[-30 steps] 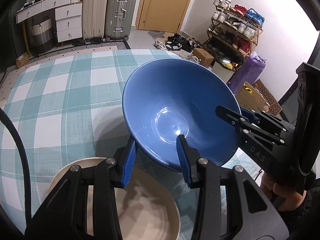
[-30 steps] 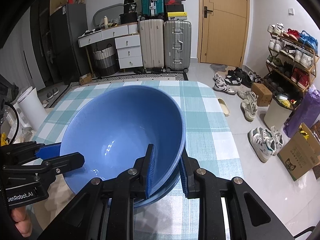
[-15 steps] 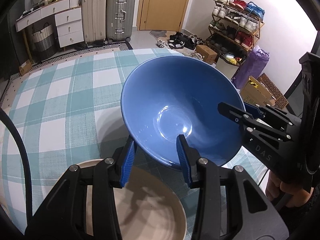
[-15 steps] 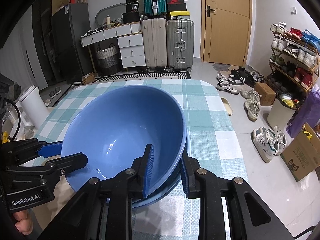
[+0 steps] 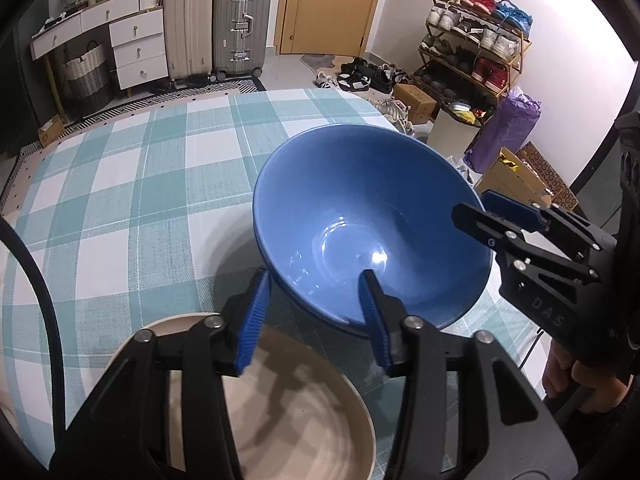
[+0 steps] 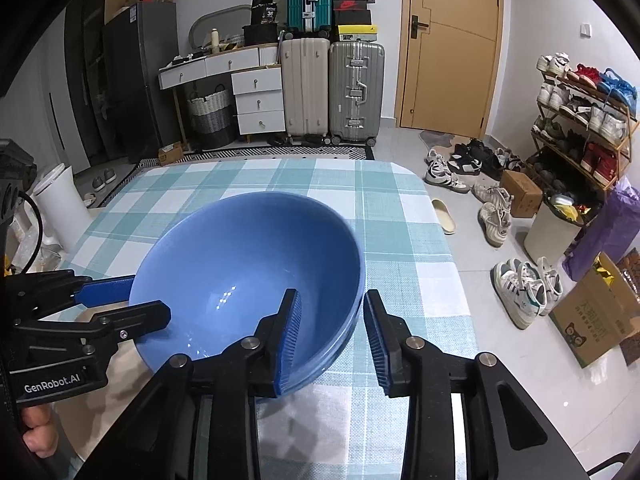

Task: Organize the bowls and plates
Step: 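Open left and right tools to release the three nested bowls, then close left and right tools on the rim of the nested bowl stack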

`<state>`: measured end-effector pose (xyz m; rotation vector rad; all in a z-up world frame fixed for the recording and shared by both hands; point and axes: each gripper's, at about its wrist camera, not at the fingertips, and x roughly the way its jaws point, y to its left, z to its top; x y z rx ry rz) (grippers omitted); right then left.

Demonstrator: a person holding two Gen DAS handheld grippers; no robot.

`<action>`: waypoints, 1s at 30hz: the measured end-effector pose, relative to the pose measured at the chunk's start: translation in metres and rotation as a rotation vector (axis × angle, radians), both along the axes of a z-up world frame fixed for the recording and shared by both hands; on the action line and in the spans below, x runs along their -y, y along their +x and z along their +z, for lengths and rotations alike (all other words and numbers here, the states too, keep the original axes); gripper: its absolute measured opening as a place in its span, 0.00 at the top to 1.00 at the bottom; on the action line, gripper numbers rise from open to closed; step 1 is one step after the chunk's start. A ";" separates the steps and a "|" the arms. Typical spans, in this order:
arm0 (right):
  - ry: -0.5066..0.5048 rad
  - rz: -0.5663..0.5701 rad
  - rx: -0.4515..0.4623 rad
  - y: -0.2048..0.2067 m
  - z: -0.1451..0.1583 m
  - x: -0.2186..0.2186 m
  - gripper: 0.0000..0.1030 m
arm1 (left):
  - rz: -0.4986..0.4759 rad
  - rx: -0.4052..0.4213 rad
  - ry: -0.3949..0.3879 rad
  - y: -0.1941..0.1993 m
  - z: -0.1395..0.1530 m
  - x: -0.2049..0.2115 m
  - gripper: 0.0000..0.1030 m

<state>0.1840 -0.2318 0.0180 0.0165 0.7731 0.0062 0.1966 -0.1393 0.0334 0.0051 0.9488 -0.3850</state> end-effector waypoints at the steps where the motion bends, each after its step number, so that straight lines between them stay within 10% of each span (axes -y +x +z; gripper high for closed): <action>1: 0.001 0.000 0.000 -0.001 0.000 0.000 0.59 | 0.002 0.001 0.002 0.000 0.000 0.000 0.50; 15: 0.019 -0.014 0.024 -0.003 0.002 0.001 0.14 | 0.011 0.022 0.037 0.003 -0.001 -0.002 0.00; 30: 0.073 -0.056 0.018 -0.008 -0.005 0.016 0.05 | 0.107 -0.026 -0.048 0.025 -0.013 -0.024 0.01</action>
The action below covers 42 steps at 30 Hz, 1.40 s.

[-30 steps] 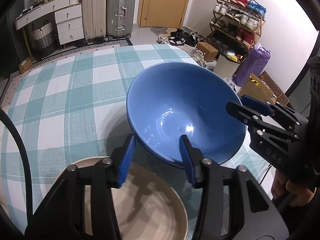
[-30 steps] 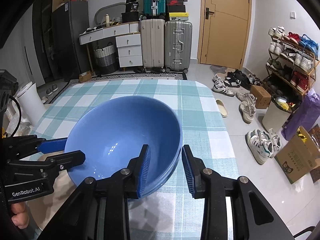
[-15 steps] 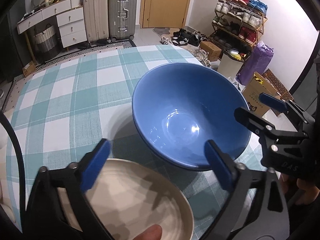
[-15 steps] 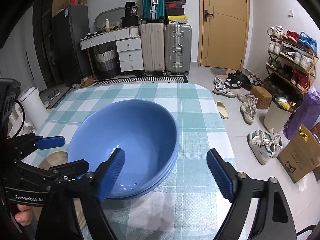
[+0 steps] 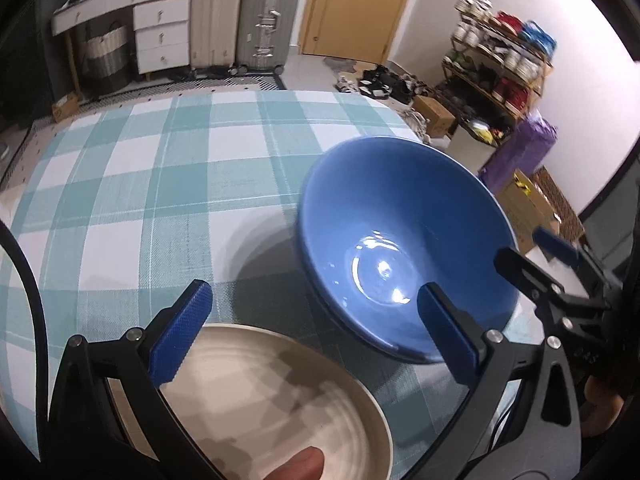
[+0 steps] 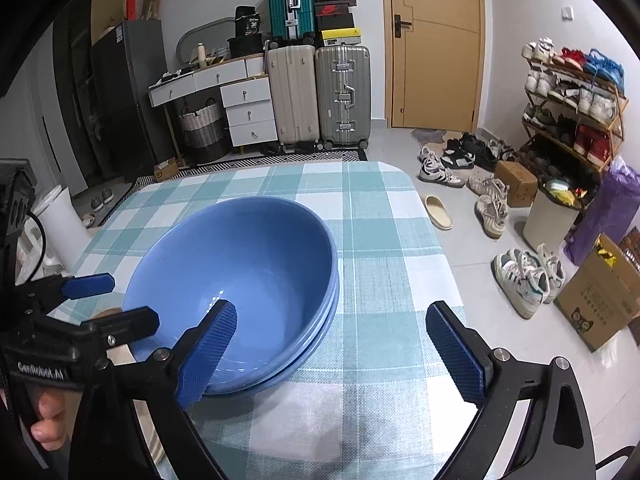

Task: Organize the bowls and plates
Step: 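Close left and right tools on the rim of the nested bowl stack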

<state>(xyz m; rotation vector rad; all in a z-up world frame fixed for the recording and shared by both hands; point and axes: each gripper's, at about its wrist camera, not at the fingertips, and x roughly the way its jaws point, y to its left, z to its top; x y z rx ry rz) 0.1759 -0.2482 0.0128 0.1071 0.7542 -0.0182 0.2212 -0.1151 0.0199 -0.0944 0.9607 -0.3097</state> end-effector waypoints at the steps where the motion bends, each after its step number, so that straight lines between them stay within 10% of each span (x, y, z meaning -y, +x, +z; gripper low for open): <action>1: 0.014 -0.002 -0.002 0.000 -0.001 0.001 0.05 | 0.009 -0.004 -0.006 0.002 -0.002 -0.002 0.01; 16: 0.174 0.010 -0.027 0.013 -0.023 0.014 0.06 | 0.084 -0.072 -0.078 0.031 -0.032 -0.014 0.06; 32: 0.274 0.066 -0.034 0.022 -0.031 0.010 0.37 | 0.032 -0.098 -0.205 0.036 -0.034 -0.001 0.56; 42: 0.250 0.059 -0.023 0.016 -0.026 0.004 0.54 | 0.016 -0.080 -0.179 0.030 -0.028 0.005 0.70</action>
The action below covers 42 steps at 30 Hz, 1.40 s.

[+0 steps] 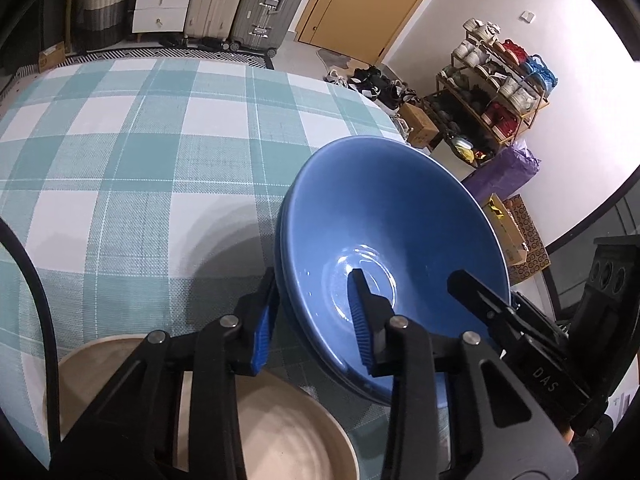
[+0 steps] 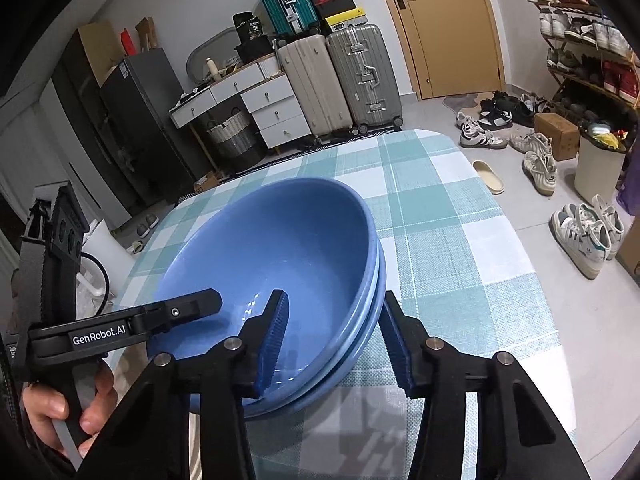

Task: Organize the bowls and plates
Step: 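Close left and right tools on the rim of the nested bowl stack, then lift the bowl stack with both tools and carry it over the cream plates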

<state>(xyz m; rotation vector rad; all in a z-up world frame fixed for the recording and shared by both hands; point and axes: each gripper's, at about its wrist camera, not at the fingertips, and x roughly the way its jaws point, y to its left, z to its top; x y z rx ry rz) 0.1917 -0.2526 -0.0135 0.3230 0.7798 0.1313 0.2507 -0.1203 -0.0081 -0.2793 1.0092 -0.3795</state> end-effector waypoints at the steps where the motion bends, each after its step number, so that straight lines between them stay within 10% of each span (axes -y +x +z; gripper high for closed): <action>1: -0.004 -0.001 0.000 0.000 0.000 0.000 0.54 | -0.001 0.005 0.007 -0.001 0.001 0.000 0.70; 42: -0.056 0.002 0.116 -0.052 0.059 -0.001 0.54 | -0.031 0.163 0.082 -0.079 0.078 0.008 0.70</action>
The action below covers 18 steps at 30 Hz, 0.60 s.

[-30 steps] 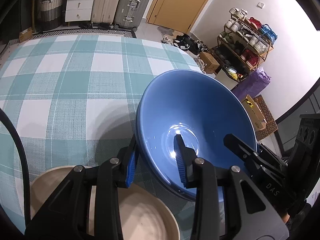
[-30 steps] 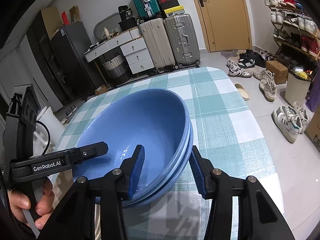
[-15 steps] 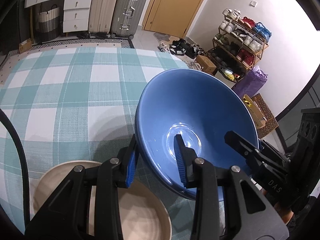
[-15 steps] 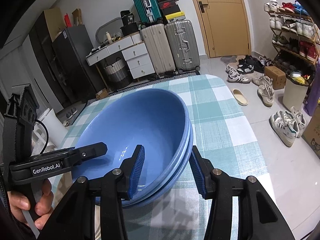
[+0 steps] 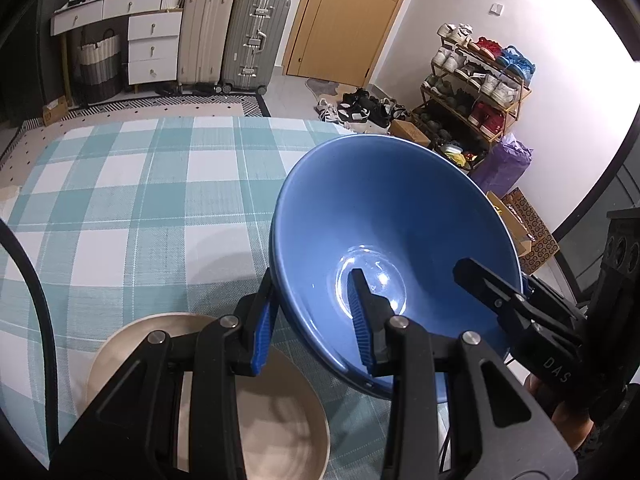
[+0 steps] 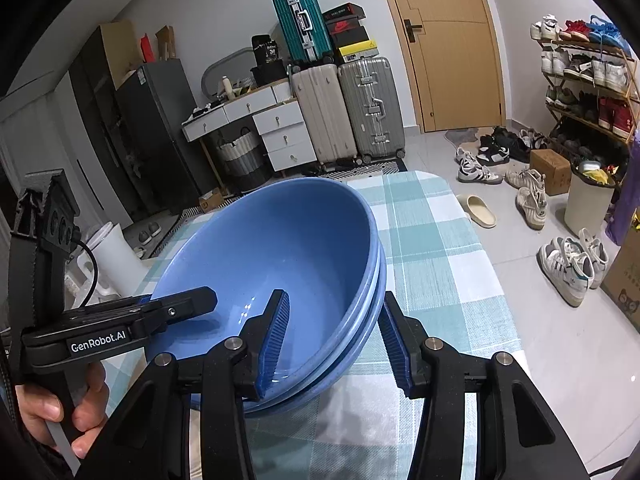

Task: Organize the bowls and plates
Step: 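Lift the bowl stack with both tools and carry it over the cream plates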

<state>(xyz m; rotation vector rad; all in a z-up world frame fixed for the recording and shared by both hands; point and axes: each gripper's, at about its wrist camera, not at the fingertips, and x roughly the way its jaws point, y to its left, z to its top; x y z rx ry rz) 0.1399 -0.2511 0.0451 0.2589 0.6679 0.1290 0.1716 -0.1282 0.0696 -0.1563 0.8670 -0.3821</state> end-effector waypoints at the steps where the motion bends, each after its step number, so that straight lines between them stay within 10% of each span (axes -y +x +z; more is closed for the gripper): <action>1: 0.001 0.000 0.004 -0.002 0.002 0.000 0.54 | 0.001 0.004 0.001 -0.002 0.002 0.000 0.70; 18: -0.012 0.011 0.047 -0.036 0.026 -0.016 0.54 | 0.007 0.053 0.004 -0.051 0.037 -0.007 0.70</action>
